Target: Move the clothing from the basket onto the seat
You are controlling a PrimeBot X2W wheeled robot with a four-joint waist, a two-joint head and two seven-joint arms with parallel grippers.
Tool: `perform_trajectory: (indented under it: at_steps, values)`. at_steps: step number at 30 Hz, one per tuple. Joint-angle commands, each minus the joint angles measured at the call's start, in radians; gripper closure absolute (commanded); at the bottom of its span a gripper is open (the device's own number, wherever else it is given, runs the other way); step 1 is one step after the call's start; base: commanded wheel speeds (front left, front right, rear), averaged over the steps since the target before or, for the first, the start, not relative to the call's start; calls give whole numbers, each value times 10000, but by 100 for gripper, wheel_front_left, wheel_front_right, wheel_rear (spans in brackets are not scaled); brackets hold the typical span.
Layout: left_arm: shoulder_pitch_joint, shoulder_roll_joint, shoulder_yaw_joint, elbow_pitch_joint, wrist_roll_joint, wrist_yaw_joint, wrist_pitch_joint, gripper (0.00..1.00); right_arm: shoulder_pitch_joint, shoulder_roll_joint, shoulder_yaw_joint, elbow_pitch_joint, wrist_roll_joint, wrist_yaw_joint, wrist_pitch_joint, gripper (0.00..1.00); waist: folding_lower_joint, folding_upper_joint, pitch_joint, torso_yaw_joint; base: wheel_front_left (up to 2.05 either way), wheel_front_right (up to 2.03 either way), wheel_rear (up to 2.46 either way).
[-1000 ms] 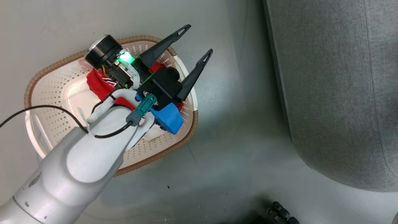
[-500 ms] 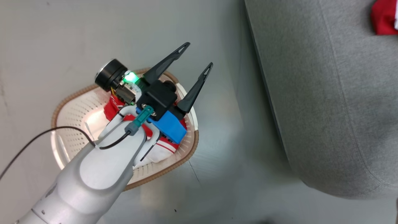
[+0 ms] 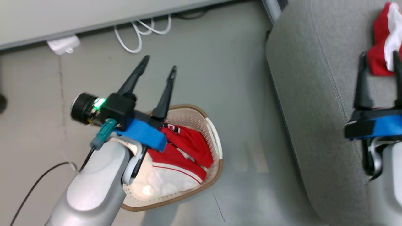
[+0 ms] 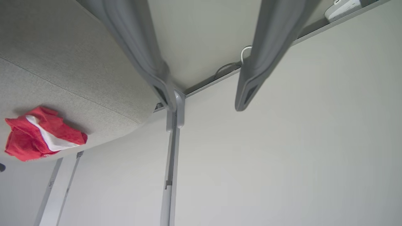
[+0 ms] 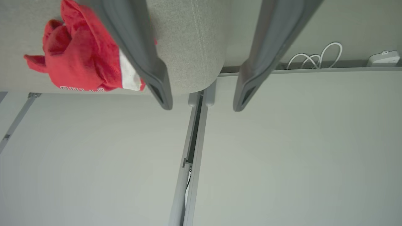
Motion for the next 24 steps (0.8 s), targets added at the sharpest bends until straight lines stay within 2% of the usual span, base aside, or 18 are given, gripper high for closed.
perform_trajectory:
  at_steps: [1,8,14,24]
  values:
    - [453,-3,338,-80,49,70,-43,0,302,93,277,-57,44,-7,-7,0,3,0,-778,651,0,0,0]
    - [1909,-288,1792,-330,326,11,-45,0,976,388,1366,74,201,-5,-7,0,3,0,-1832,1276,0,0,0]
    - [3172,-581,2889,-619,781,-125,-38,0,1727,670,2025,30,310,-5,-8,0,3,0,-2554,1551,0,0,0]
    - [4524,-1028,3970,-783,1380,-563,-38,0,2945,948,2445,-123,618,-5,-8,0,3,0,-3192,1719,0,0,0]
